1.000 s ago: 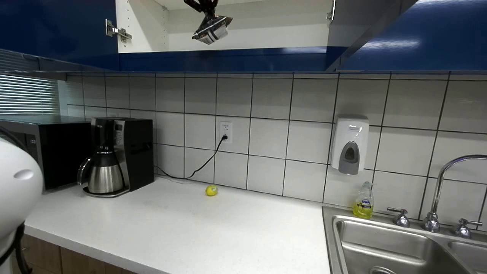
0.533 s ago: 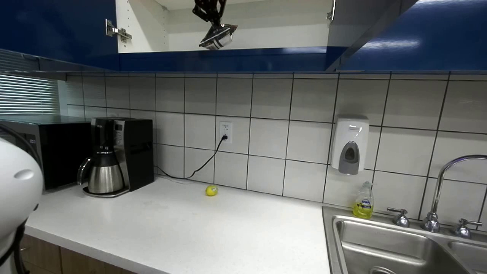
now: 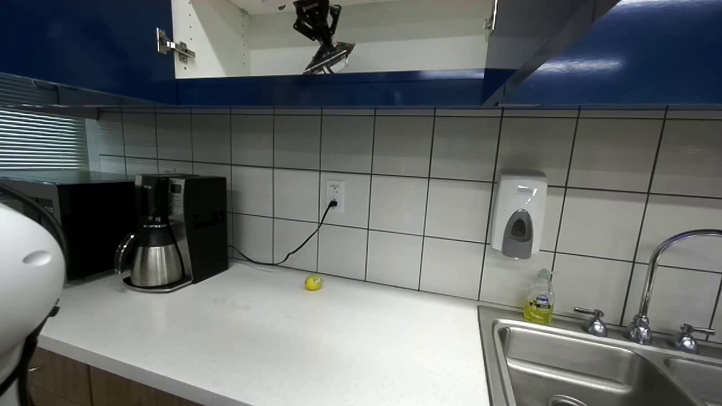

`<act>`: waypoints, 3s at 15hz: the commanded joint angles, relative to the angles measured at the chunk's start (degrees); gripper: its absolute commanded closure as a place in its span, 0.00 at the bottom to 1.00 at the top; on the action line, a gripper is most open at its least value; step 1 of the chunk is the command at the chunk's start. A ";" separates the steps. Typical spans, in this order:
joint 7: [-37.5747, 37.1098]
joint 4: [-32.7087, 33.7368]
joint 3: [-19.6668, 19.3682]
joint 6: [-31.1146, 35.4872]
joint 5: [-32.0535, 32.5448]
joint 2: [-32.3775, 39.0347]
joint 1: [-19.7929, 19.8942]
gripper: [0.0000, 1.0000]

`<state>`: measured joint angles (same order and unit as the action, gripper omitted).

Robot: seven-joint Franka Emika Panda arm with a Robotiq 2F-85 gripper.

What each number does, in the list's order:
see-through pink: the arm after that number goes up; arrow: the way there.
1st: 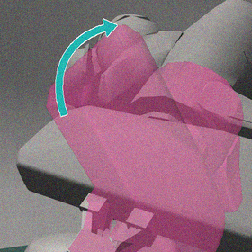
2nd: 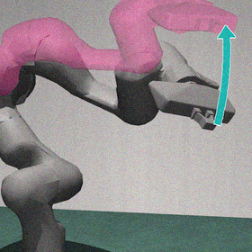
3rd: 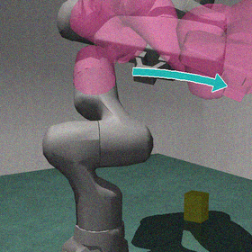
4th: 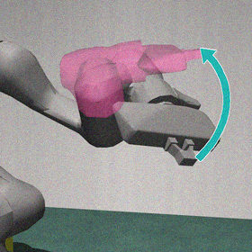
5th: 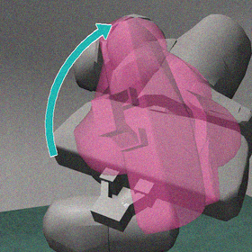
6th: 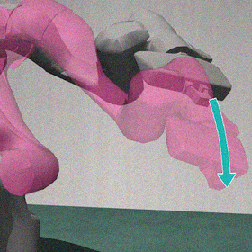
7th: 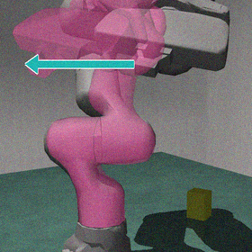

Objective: Put the black packet in the top cabinet

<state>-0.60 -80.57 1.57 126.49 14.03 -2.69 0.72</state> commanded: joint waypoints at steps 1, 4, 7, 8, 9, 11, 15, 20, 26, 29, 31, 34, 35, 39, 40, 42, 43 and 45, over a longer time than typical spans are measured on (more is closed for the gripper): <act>-2.12 5.06 0.43 -0.24 1.80 4.56 -0.33 1.00; -2.94 7.40 0.37 -0.57 2.25 7.41 -0.90 1.00; -3.70 9.27 0.18 -1.88 2.36 9.38 -1.53 0.74; -3.84 9.46 0.11 -2.00 2.22 9.44 -1.65 0.73; -3.85 9.44 0.06 -1.99 2.05 9.24 -1.72 0.66; -4.01 9.39 -0.06 -1.85 1.99 8.80 -1.74 0.53; -4.06 9.19 -0.34 -1.89 1.80 7.74 -1.48 0.20; -4.82 8.08 -0.91 -2.91 1.56 6.02 -1.43 0.00; -1.02 4.63 -0.92 -6.26 0.00 0.99 -1.31 0.00; 2.67 2.37 -0.98 -11.01 -1.37 -2.58 -1.37 0.00; 5.22 0.65 -1.11 -13.47 -2.27 -5.11 -1.49 0.00; 8.98 -2.48 -1.32 -16.51 -3.99 -9.02 -1.76 0.00; 9.84 -3.75 -1.35 -17.62 -4.51 -10.42 -1.83 0.00; 11.38 -9.47 -1.41 -21.92 -7.84 -15.94 -2.20 0.00; 10.88 -11.19 -1.40 -22.87 -8.64 -17.45 -2.25 0.00; 9.24 -14.60 -1.27 -25.00 -9.66 -20.27 -2.27 0.00; 8.06 -16.29 -1.00 -26.24 -9.45 -21.66 -2.04 0.00; 6.92 -20.23 -0.78 -28.34 -9.20 -24.50 -1.92 0.00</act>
<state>8.46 -94.14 0.62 100.63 5.47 -21.86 -1.15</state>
